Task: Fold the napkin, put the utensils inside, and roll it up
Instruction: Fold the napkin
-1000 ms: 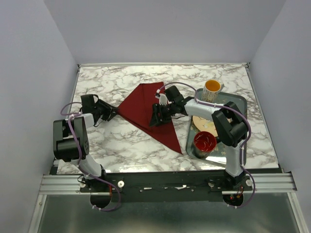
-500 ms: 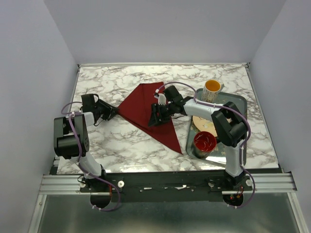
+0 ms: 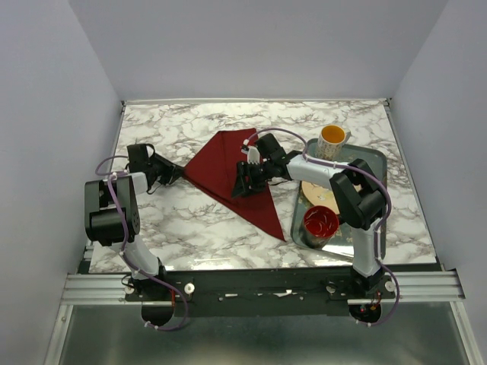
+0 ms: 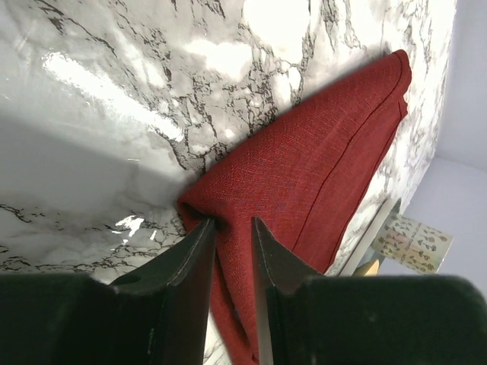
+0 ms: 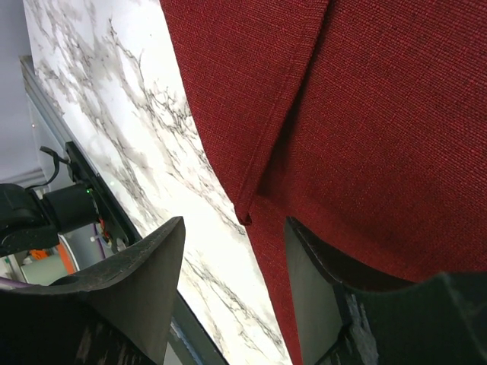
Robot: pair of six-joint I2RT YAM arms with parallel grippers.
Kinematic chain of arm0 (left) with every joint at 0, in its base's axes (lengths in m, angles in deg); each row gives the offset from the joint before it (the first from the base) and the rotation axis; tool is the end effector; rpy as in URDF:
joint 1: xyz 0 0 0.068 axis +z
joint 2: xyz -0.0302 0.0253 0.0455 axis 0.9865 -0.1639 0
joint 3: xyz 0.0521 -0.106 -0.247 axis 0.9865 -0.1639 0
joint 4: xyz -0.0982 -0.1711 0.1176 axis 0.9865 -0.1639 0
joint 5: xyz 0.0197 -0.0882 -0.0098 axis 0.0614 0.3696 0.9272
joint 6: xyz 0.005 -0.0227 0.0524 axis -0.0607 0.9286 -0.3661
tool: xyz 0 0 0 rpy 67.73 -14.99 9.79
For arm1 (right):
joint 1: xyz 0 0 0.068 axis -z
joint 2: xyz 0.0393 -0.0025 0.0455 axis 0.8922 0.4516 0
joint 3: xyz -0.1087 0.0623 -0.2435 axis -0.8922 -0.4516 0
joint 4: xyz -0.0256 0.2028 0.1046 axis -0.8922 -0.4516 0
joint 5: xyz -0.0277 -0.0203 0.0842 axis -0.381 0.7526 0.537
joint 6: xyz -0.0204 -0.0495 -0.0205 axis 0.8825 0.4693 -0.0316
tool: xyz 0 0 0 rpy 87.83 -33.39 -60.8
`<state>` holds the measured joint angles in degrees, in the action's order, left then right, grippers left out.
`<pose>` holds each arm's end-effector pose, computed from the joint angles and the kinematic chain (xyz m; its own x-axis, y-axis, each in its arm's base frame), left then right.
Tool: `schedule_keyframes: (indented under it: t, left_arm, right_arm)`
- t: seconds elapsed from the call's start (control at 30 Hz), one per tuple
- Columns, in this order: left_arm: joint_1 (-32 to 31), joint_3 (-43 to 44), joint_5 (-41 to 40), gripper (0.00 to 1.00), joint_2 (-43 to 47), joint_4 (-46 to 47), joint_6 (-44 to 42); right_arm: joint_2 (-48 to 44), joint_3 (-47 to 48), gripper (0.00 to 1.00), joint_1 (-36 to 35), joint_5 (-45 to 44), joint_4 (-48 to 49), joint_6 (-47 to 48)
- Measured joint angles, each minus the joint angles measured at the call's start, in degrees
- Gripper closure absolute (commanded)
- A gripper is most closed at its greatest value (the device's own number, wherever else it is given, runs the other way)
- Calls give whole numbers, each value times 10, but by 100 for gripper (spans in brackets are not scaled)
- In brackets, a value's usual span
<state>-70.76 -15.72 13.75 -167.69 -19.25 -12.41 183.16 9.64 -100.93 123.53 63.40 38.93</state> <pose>0.3156 0.0366 0.1692 -0.5103 -0.8493 -0.1349 -0.4930 0.4175 -0.7633 0.3065 0.2674 0.1836 -0.9124 -0.2409 -0.3310 -0.4081 0.5996 0.6885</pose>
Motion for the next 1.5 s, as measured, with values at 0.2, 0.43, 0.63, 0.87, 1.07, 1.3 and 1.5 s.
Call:
schedule_keyframes:
  t: [0.2,0.43,0.63,0.87,1.07,1.3,1.5]
  left_arm:
    - [0,0,-3,61,0,-3,-6]
    - [7,0,-3,77,0,-3,-7]
    - [21,-1,-3,85,-2,4,1]
    - [30,-14,11,93,-23,49,31]
    - [30,-24,15,94,-26,67,45]
    - [35,-29,20,95,-27,85,59]
    - [44,-45,31,97,-27,117,83]
  right_arm:
    - [0,0,35,0,0,0,0]
    - [0,0,32,0,0,0,0]
    - [7,4,37,-6,1,0,0]
    - [36,20,38,-12,15,0,1]
    - [47,30,42,-13,18,0,1]
    - [68,47,48,-20,20,0,0]
    - [75,60,58,-27,20,0,1]
